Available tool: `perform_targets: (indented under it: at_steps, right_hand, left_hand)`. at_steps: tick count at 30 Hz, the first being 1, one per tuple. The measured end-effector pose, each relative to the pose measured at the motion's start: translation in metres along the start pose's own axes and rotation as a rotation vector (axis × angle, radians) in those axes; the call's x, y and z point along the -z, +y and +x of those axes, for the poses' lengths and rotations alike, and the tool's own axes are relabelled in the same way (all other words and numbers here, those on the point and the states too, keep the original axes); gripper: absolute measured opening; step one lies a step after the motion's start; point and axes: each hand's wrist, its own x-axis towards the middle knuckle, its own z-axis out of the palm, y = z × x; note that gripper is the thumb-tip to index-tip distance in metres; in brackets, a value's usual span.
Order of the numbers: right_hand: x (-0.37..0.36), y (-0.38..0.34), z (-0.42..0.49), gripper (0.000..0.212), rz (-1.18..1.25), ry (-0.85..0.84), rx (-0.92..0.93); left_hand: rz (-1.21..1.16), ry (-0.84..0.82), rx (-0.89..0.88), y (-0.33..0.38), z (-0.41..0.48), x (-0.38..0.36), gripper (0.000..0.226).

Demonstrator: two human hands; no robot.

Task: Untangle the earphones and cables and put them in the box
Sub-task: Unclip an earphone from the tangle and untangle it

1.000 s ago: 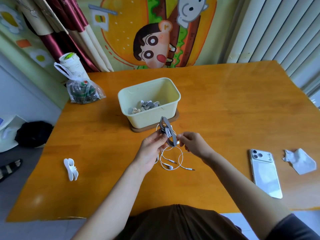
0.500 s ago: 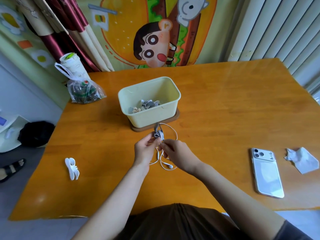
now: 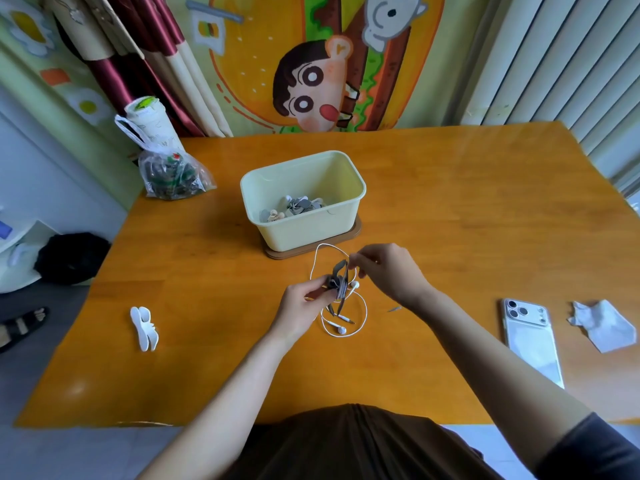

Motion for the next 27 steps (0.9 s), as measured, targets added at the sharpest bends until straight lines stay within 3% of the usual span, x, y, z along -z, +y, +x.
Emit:
perform_targets:
  at_steps: [4, 11, 15, 21, 27]
  right_hand:
    - [0.001, 0.005, 0.001, 0.017, 0.053, 0.090, 0.001]
    - [-0.006, 0.008, -0.006, 0.023, 0.094, 0.083, -0.001]
    - [-0.014, 0.006, -0.016, 0.028, 0.284, 0.044, -0.061]
    - [-0.036, 0.018, -0.031, 0.027, 0.421, -0.096, -0.194]
    - [-0.046, 0.009, -0.038, 0.026, 0.312, -0.142, -0.094]
  left_hand:
    - [-0.017, -0.091, 0.021, 0.005, -0.003, 0.003, 0.024]
    - [-0.095, -0.223, 0.034, 0.016, -0.005, 0.010, 0.028]
    - [-0.258, -0.152, 0.035, 0.022, -0.006, 0.007, 0.037]
    - [-0.551, 0.007, 0.127, 0.026, 0.000, 0.009, 0.026]
    - [-0.515, 0.242, 0.188, 0.024, 0.005, 0.006, 0.021]
